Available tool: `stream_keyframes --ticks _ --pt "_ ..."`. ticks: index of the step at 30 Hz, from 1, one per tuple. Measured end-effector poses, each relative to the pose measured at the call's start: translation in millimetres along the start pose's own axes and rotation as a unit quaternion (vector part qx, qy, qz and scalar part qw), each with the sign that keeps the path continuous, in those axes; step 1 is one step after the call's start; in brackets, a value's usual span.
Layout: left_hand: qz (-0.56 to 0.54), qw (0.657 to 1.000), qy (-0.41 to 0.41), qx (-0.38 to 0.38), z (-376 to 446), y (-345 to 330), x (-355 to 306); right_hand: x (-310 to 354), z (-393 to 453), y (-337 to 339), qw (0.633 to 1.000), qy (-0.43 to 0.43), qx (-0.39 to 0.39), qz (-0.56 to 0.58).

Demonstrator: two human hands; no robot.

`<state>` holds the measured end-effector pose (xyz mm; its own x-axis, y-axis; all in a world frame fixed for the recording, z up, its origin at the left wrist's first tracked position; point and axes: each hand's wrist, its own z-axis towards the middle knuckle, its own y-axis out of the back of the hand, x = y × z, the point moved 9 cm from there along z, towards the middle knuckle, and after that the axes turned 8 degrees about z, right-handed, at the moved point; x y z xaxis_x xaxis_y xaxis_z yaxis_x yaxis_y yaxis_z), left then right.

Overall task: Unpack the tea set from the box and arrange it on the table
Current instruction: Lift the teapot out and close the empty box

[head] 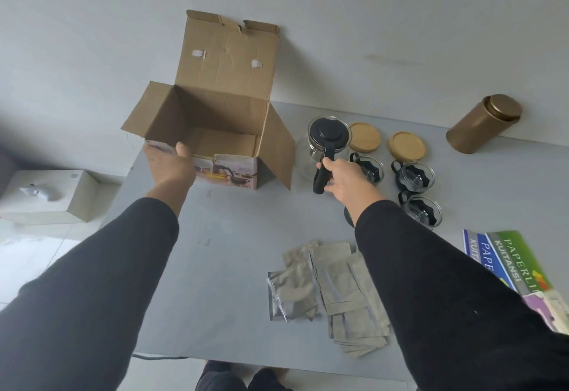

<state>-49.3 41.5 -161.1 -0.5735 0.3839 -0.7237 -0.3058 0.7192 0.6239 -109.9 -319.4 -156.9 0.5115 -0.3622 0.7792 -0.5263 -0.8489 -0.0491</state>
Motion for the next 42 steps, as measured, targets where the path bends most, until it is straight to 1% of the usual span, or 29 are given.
stream_keyframes --ticks 4,7,9,11,13,15,17,18,19,20,21,23,24,25,27,29,32,35,37,39,42 --pt "0.009 1.000 0.000 -0.001 -1.7 1.0 -1.1 1.2 3.8 0.1 1.000 0.007 -0.001 -0.016" --pt "0.015 1.000 -0.003 -0.002 -3.6 2.9 -3.0 5.1 2.6 4.2 0.998 0.026 -0.023 -0.052" --pt "0.017 1.000 0.000 0.005 -5.5 5.1 -3.9 10.4 -0.7 12.2 0.989 0.050 -0.066 -0.120" --pt "0.018 1.000 0.004 0.009 -7.1 10.7 -5.0 19.1 -9.0 21.7 0.974 0.078 -0.128 -0.168" --pt "0.021 1.000 -0.002 0.014 -5.7 17.0 -6.8 28.0 -18.8 28.3 0.960 0.110 -0.189 -0.174" --pt "0.024 1.000 -0.009 0.012 -2.0 25.4 -9.3 33.4 -34.4 21.1 0.950 0.132 -0.212 -0.188" --pt "0.006 1.000 -0.015 0.005 2.4 34.8 -12.2 33.6 -46.5 1.3 0.953 0.149 -0.192 -0.180" --pt "-0.010 1.000 -0.018 0.001 4.3 40.3 -13.2 28.3 -48.3 -9.9 0.963 0.148 -0.171 -0.147" --pt "-0.028 0.999 -0.017 -0.002 7.2 45.8 -13.1 19.8 -51.0 -24.3 0.976 0.129 -0.141 -0.107" --pt "-0.045 0.999 -0.015 -0.006 9.2 52.1 -12.6 9.5 -54.2 -40.4 0.985 0.103 -0.107 -0.086" --pt "-0.060 0.998 -0.012 -0.009 12.4 57.6 -10.7 -1.6 -58.6 -59.9 0.991 0.074 -0.060 -0.091" --pt "-0.081 0.997 -0.016 -0.006 18.0 66.8 -8.3 -26.2 -69.8 -98.8 0.991 0.004 0.027 -0.132" --pt "-0.086 0.996 -0.025 0.001 19.6 70.8 -8.5 -38.3 -76.0 -114.4 0.986 -0.031 0.058 -0.154" --pt "-0.088 0.996 -0.035 0.009 21.6 74.7 -8.5 -49.3 -81.3 -126.4 0.981 -0.061 0.074 -0.166" --pt "-0.082 0.994 -0.061 0.026 25.5 83.9 -8.6 -65.3 -85.9 -143.7 0.981 -0.096 0.074 -0.155" --pt "-0.059 0.993 -0.096 0.035 32.2 94.8 -9.0 -73.5 -88.9 -156.7 0.984 -0.102 0.050 -0.139" --pt "-0.039 0.990 -0.127 0.036 45.5 112.1 -7.3 -74.5 -95.1 -173.8 0.987 -0.076 0.004 -0.144" --pt "-0.009 0.984 -0.174 0.045 56.2 120.4 -7.3 -72.2 -101.7 -183.9 0.991 -0.044 -0.068 -0.111" --pt "0.013 0.972 -0.227 0.057 57.6 119.5 -9.9 -67.4 -104.9 -184.9 0.988 -0.003 -0.123 -0.091" --pt "0.026 0.957 -0.279 0.077 55.4 114.8 -14.7 -61.2 -109.8 -185.3 0.981 0.036 -0.160 -0.100" --pt "0.037 0.935 -0.338 0.105 53.4 107.5 -19.3 -50.5 -116.8 -184.1 0.971 0.092 -0.182 -0.125"
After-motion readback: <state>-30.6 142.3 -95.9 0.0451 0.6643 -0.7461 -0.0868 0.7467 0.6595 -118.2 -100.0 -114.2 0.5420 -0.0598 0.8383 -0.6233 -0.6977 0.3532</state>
